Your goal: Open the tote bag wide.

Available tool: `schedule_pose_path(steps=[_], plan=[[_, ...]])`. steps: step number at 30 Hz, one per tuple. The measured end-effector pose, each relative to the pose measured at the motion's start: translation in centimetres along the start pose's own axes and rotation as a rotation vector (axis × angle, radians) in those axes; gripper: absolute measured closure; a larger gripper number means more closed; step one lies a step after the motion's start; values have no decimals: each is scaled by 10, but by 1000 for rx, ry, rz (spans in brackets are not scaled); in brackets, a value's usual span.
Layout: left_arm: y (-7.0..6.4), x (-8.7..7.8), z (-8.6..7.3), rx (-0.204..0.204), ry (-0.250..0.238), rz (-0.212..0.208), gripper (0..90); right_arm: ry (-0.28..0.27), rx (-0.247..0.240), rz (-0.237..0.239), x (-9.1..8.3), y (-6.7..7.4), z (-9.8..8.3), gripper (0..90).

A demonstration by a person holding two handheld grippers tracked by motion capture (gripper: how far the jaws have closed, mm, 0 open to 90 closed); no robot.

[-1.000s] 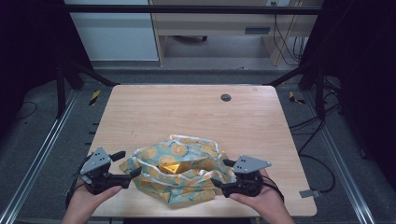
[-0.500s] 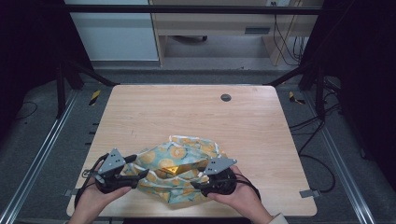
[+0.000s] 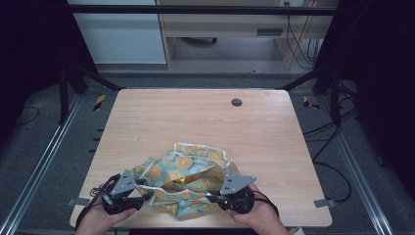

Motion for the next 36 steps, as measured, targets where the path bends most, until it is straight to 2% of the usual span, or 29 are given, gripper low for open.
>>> schedule_pose_path(steps=[2,5,9,12,15,17,20,24,28,34,36], plan=[[-1,2,-2,7,18,-4,502,41,5,-3,3,-1,-10,857],[-1,1,-3,17,17,-6,575,81,19,-16,5,-4,-18,869],[-4,2,-5,54,32,-32,747,132,42,-36,8,-9,-25,878],[-5,4,-7,70,65,-50,824,157,49,-50,9,-12,-28,882],[-6,7,-9,64,87,-65,835,181,63,-66,10,-13,-30,881],[-6,9,-10,65,93,-66,815,175,61,-62,11,-14,-29,867],[-6,10,-10,70,96,-63,809,142,52,-49,9,-11,-25,767],[-5,11,-10,71,95,-58,808,95,49,-92,3,-8,-13,607],[-5,11,-11,66,91,-55,801,65,58,-93,-4,-7,0,485],[-4,11,-11,62,88,-41,775,15,20,-124,-20,-7,29,399],[-4,10,-11,61,84,-35,767,13,12,-134,-21,-9,39,361]])
Point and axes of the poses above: each handheld gripper's, and its own axes: x roughly forward along the jaws, z roughly out of its top, y roughly to its left, the point moved 2 cm from there along x, roughly forward along the jaws, and after that the axes turned 11 degrees about x, right-handed, at the moved point
